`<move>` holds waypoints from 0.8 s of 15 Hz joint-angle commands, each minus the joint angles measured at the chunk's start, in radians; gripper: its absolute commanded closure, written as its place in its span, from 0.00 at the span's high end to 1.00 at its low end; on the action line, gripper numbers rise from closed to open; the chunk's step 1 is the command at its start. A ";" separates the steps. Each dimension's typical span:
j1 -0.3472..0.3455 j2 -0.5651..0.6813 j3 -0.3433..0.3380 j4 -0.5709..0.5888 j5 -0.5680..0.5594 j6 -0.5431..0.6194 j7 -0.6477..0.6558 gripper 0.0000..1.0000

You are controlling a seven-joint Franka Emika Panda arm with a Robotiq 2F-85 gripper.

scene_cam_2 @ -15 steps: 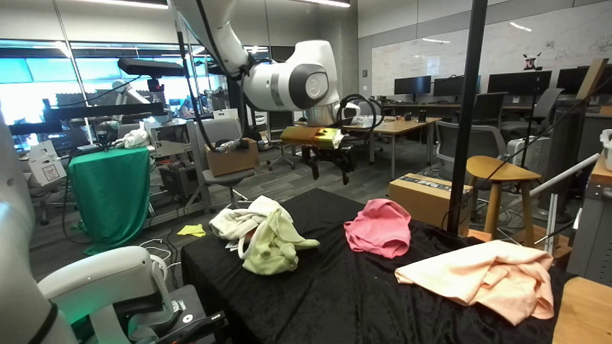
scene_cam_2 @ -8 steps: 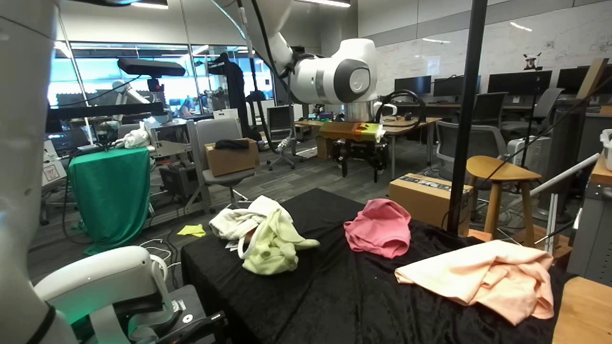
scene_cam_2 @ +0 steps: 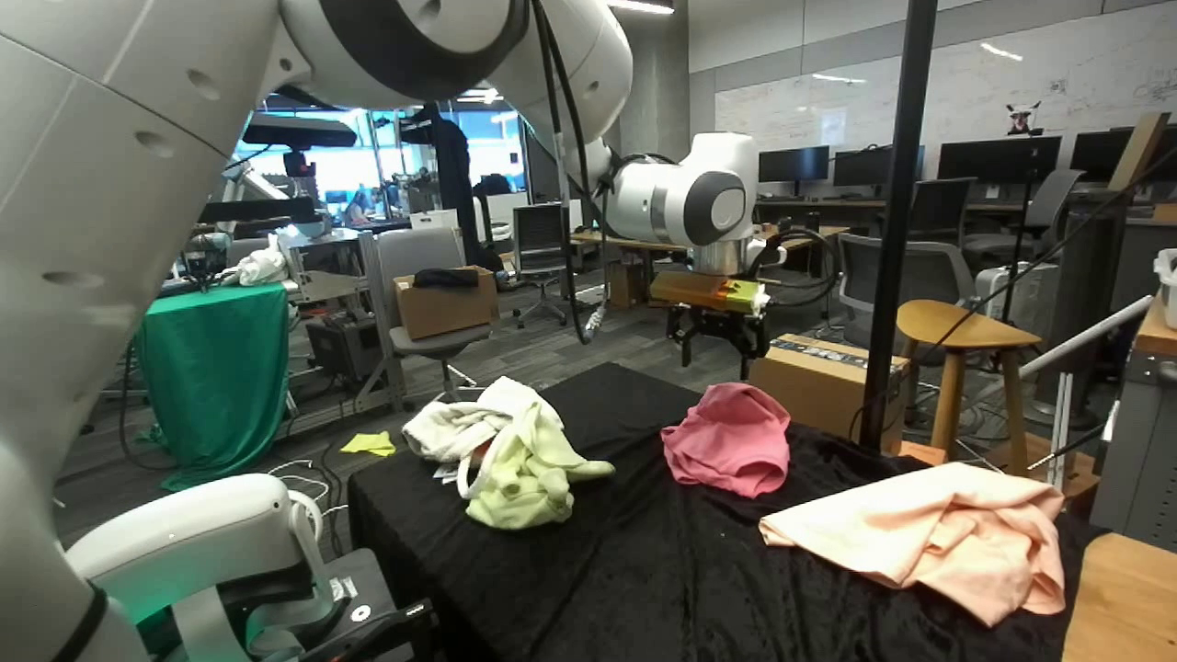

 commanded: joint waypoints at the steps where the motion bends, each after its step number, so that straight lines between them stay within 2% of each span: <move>1: 0.014 0.125 -0.010 0.178 0.000 -0.035 0.030 1.00; 6: 0.020 0.243 -0.018 0.317 0.008 -0.043 0.090 1.00; 12: 0.031 0.338 -0.025 0.436 0.004 -0.115 0.134 1.00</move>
